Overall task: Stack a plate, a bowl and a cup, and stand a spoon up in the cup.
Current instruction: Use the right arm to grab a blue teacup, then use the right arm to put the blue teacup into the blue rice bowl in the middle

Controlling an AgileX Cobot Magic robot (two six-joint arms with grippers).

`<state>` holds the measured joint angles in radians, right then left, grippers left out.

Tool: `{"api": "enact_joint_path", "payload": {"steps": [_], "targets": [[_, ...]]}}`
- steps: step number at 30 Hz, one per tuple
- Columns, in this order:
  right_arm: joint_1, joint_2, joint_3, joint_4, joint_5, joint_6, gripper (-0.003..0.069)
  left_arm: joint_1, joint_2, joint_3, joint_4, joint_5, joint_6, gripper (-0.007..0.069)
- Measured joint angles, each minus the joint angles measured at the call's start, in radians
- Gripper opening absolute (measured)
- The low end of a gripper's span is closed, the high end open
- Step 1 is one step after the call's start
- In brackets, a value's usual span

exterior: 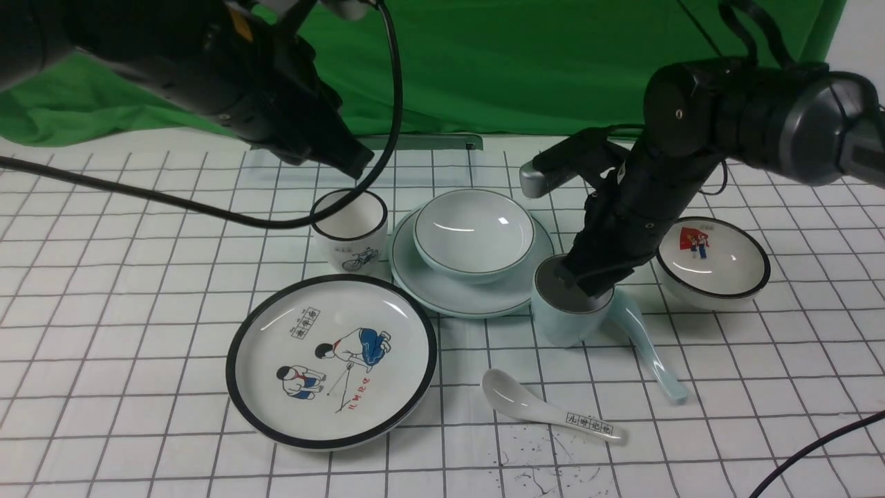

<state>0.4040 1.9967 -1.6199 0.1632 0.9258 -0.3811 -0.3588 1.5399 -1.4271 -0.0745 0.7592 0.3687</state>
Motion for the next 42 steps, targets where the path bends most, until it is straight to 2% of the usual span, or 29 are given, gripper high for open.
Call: {"api": "enact_joint_path", "payload": {"steps": [8, 18, 28, 42], "targets": [[0.009, -0.085, -0.229, -0.008, 0.049, -0.008, 0.0097, 0.0, 0.0, 0.0, -0.001, -0.014, 0.0, -0.0009], [0.083, 0.104, -0.464, 0.002, 0.048, 0.02, 0.0097, 0.0, 0.0, 0.0, -0.001, -0.018, 0.0, -0.0009], [0.084, 0.222, -0.492, 0.015, 0.094, 0.058, 0.0097, 0.0, 0.0, 0.0, 0.003, -0.018, 0.001, -0.0009], [0.082, 0.265, -0.495, 0.011, 0.001, 0.101, 0.0097, 0.0, 0.0, 0.0, 0.007, -0.038, 0.001, -0.0009]]}}
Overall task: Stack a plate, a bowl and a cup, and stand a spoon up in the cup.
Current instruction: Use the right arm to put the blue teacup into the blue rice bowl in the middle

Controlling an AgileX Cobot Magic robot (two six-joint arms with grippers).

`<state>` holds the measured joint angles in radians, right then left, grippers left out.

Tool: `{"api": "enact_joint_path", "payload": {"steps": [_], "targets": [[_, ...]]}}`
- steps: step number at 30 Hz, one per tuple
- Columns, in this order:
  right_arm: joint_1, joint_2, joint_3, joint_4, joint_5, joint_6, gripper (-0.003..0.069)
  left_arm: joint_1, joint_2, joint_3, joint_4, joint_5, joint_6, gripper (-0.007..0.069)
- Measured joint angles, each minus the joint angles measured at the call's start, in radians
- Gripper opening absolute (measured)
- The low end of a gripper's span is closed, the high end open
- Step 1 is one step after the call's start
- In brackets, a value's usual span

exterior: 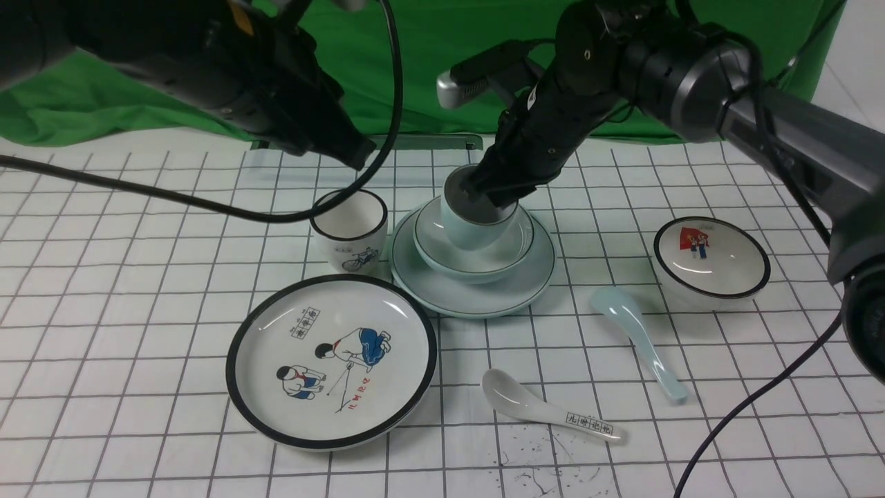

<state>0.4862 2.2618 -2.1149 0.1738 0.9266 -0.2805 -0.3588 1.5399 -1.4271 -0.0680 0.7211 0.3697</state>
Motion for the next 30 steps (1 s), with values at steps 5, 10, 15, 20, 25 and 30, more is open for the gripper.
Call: {"api": "enact_joint_path", "payload": {"steps": [5, 10, 15, 20, 25, 30], "targets": [[0.0, 0.018, -0.001, 0.0, 0.0, 0.016, 0.0097, 0.0, 0.0, 0.0, 0.0, -0.002, 0.0, -0.0009], [0.0, 0.029, -0.001, -0.001, 0.001, 0.021, 0.0102, 0.0, 0.0, 0.0, 0.0, -0.002, 0.0, -0.0009], [0.0, 0.036, -0.001, 0.0, -0.001, 0.023, 0.0155, 0.0, 0.0, 0.0, 0.007, -0.002, 0.0, -0.0009], [-0.001, 0.036, -0.007, -0.001, -0.007, 0.023, 0.0323, 0.0, 0.0, 0.0, 0.011, -0.002, 0.0, -0.0009], [-0.016, 0.023, -0.099, 0.0, 0.058, 0.025, 0.0404, 0.0, 0.0, 0.0, 0.012, -0.002, 0.0, -0.0009], [-0.042, -0.025, -0.217, 0.001, 0.179, 0.002, 0.0411, 0.0, 0.0, 0.0, 0.012, -0.003, 0.0, -0.0009]]}}
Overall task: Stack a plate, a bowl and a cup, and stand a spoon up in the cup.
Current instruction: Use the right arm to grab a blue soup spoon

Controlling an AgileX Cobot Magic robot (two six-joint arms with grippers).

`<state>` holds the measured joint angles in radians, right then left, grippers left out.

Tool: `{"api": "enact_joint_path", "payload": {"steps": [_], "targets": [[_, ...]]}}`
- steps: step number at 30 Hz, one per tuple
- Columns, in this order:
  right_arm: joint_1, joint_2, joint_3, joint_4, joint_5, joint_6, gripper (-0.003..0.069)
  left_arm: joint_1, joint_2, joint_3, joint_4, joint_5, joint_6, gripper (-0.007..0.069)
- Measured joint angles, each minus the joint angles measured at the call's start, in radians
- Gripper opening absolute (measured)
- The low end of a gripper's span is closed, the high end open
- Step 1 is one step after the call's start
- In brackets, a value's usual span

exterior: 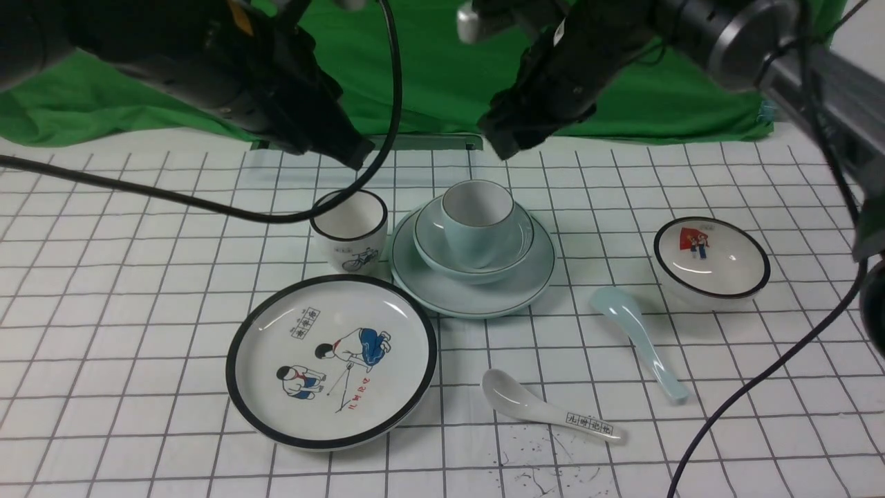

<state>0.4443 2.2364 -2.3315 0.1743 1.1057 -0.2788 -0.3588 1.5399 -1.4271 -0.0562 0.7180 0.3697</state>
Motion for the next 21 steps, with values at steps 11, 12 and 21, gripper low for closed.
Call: {"api": "enact_joint_path", "payload": {"steps": [11, 12, 21], "targets": [[-0.067, -0.278, 0.311, -0.05, 0.101, -0.04, 0.0414, 0.0, 0.0, 0.0, 0.002, 0.001, 0.0, -0.0009], [-0.067, -0.305, 0.381, -0.05, 0.102, -0.043, 0.0418, 0.0, 0.0, 0.0, 0.002, 0.001, 0.0, -0.0009], [-0.067, -0.455, 0.911, -0.104, -0.088, -0.004, 0.0496, 0.0, 0.0, 0.0, -0.005, 0.011, 0.0, -0.0009]]}}
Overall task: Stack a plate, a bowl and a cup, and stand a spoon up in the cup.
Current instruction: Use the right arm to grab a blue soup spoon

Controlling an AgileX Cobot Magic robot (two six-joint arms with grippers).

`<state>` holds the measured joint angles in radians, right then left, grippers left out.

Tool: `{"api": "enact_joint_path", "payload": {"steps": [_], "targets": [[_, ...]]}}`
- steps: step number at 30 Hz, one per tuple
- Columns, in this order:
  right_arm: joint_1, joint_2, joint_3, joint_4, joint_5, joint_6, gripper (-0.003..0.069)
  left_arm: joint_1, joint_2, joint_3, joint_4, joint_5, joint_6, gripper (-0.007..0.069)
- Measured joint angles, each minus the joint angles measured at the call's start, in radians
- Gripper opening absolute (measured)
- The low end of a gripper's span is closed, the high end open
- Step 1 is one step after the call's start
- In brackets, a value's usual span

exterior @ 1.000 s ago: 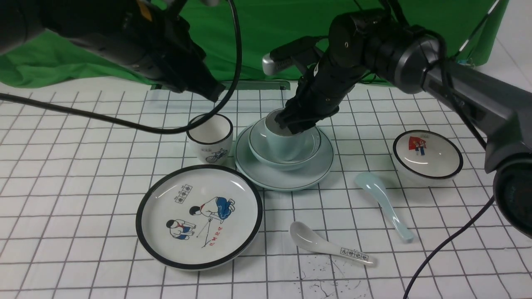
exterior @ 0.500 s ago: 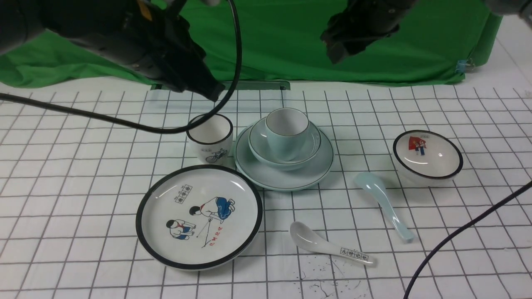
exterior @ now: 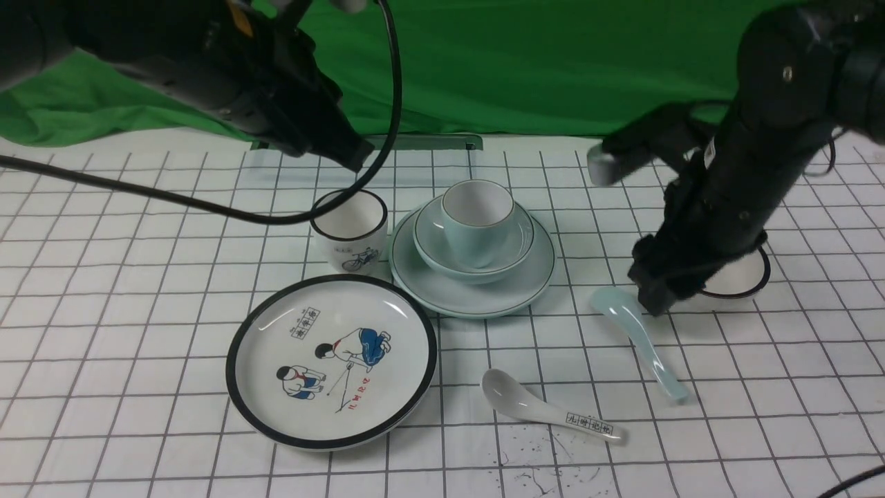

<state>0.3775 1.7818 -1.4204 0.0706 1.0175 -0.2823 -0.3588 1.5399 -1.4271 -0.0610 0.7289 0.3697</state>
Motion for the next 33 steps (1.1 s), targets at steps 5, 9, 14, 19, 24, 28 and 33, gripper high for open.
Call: {"api": "enact_joint_path", "payload": {"steps": [5, 9, 14, 19, 24, 28, 33], "targets": [[0.0, 0.005, 0.229, -0.01, -0.216, 0.034, 0.0498, 0.0, 0.0, 0.0, -0.006, 0.005, 0.0, -0.0009], [0.0, 0.038, 0.3, -0.014, -0.326, 0.052, 0.0499, 0.0, 0.0, 0.0, -0.016, 0.009, 0.001, -0.0009], [0.0, 0.074, 0.31, -0.019, -0.384, 0.072, 0.0497, 0.0, 0.0, 0.0, -0.018, 0.013, 0.002, -0.0009], [0.0, 0.076, 0.307, -0.001, -0.384, 0.078, 0.0345, 0.0, 0.0, 0.0, -0.018, 0.013, 0.002, -0.0009], [0.0, 0.075, 0.293, -0.011, -0.376, 0.08, 0.0168, 0.0, 0.0, 0.0, -0.018, 0.013, 0.002, -0.0009], [0.0, 0.025, 0.266, -0.018, -0.362, 0.08, 0.0178, 0.0, 0.0, 0.0, -0.018, 0.013, 0.002, -0.0009], [0.0, -0.06, 0.21, -0.02, -0.346, 0.079, 0.0178, 0.0, 0.0, 0.0, -0.018, 0.013, 0.003, -0.0009]]}}
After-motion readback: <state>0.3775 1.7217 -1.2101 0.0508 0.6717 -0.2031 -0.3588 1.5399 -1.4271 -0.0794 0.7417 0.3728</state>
